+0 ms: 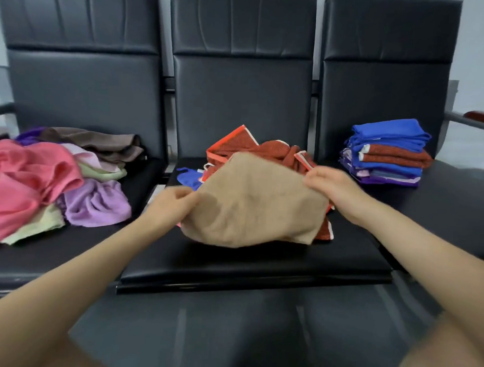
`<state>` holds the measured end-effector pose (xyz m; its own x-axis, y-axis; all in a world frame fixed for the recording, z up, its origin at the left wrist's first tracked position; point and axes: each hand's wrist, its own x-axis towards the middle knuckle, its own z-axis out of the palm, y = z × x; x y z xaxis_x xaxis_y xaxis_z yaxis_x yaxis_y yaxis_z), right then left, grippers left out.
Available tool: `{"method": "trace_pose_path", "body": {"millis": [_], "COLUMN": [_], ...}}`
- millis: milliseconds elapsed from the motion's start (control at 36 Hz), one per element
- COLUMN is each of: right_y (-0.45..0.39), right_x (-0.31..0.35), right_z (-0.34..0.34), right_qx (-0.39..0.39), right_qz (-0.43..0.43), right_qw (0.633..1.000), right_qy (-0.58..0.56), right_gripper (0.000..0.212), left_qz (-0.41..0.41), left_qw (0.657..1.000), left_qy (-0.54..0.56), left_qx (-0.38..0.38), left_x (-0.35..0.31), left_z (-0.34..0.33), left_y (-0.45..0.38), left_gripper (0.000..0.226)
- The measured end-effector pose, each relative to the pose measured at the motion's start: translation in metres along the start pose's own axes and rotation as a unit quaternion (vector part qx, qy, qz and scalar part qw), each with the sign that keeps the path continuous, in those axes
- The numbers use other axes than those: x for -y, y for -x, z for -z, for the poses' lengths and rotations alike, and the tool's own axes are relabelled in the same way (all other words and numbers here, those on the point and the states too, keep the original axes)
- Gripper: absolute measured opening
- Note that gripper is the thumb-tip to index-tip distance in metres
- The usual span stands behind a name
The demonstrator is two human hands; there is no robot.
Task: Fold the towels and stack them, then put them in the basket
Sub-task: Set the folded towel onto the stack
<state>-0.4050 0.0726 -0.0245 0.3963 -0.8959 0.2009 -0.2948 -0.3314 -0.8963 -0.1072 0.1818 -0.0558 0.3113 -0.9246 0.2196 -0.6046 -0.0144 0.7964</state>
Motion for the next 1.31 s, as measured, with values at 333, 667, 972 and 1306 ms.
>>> {"method": "trace_pose_path", "body": {"millis": [333, 667, 972, 1306], "right_y": [0.009, -0.013, -0.030, -0.023], "right_x": [-0.036, -0.031, -0.030, -0.004], "right_z": [-0.026, -0.043, -0.057, -0.027], "right_qx": [0.151, 0.140, 0.106, 0.239], "right_qz": [-0.184, -0.165, -0.118, -0.100], "right_qw": [0.970, 0.962, 0.980, 0.946], "right_qy": [-0.057, -0.165, -0.118, -0.195], "right_gripper": [0.024, 0.022, 0.026, 0.027], "left_qz": [0.163, 0.179, 0.192, 0.156], "left_qw": [0.986, 0.966, 0.950, 0.931], "left_qy": [-0.039, 0.179, 0.241, 0.328], "left_qx": [0.012, 0.060, 0.057, 0.043], "left_x": [0.006, -0.004, 0.002, -0.042], "left_z": [-0.009, -0.021, -0.013, 0.011], "left_y": [-0.038, -0.061, -0.064, -0.038], "left_gripper": [0.052, 0.022, 0.029, 0.032]}}
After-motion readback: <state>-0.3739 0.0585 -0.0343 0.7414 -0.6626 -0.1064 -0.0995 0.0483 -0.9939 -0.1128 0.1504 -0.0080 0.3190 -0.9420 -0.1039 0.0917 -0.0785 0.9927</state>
